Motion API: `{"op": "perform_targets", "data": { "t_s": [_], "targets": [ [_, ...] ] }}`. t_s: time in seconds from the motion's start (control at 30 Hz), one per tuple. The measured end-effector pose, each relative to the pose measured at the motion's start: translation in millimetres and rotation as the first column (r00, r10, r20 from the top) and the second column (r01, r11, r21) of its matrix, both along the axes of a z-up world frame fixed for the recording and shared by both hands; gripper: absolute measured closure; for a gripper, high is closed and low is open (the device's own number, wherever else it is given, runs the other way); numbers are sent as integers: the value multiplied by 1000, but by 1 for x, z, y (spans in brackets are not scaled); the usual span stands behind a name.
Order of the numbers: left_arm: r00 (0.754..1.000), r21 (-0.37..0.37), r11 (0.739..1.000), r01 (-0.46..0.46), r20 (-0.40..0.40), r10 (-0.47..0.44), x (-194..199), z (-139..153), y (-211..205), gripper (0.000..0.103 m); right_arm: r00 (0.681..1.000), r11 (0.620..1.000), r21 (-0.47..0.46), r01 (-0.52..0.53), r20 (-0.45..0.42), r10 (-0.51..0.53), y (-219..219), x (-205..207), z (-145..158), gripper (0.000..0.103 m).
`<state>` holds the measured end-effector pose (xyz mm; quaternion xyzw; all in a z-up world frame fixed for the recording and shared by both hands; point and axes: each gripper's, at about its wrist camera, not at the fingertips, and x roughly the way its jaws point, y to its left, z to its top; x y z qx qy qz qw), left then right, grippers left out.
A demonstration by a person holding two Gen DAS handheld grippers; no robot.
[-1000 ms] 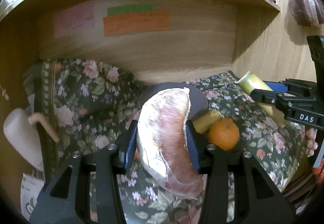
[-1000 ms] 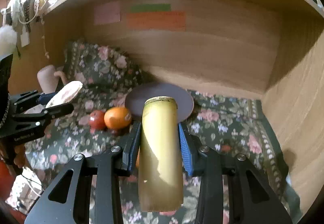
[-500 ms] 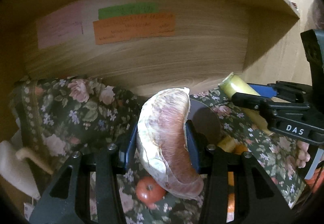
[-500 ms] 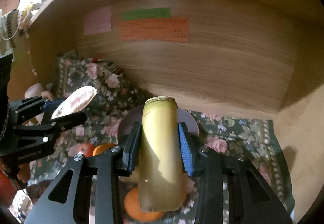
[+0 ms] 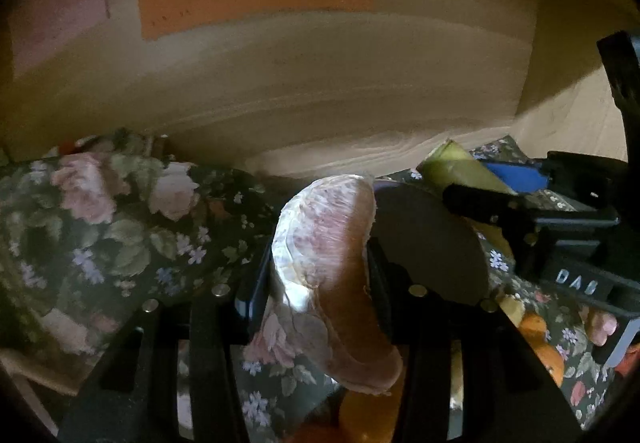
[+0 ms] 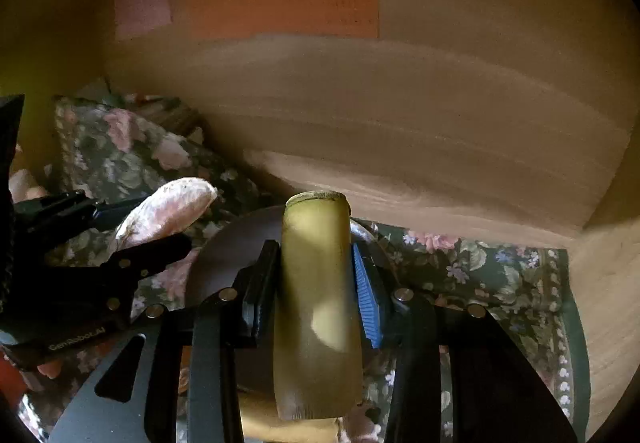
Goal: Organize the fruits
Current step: 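Carry the pomelo segment and yellow cylinder onto the dark plate, opening both tools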
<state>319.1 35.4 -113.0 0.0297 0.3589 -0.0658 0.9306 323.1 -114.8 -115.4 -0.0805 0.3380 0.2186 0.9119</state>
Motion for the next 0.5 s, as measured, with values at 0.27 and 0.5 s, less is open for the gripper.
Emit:
{"op": "perform_targets", "data": {
  "t_s": [0.27, 0.5],
  "targets": [
    [994, 14, 999, 36, -99, -35, 40, -20, -6, 58, 996, 998, -69, 5, -84, -11, 13, 31, -25, 69],
    [974, 29, 995, 94, -211, -86, 59, -43, -12, 58, 977, 996, -88, -11, -215, -8, 11, 47, -56, 69]
  ]
}}
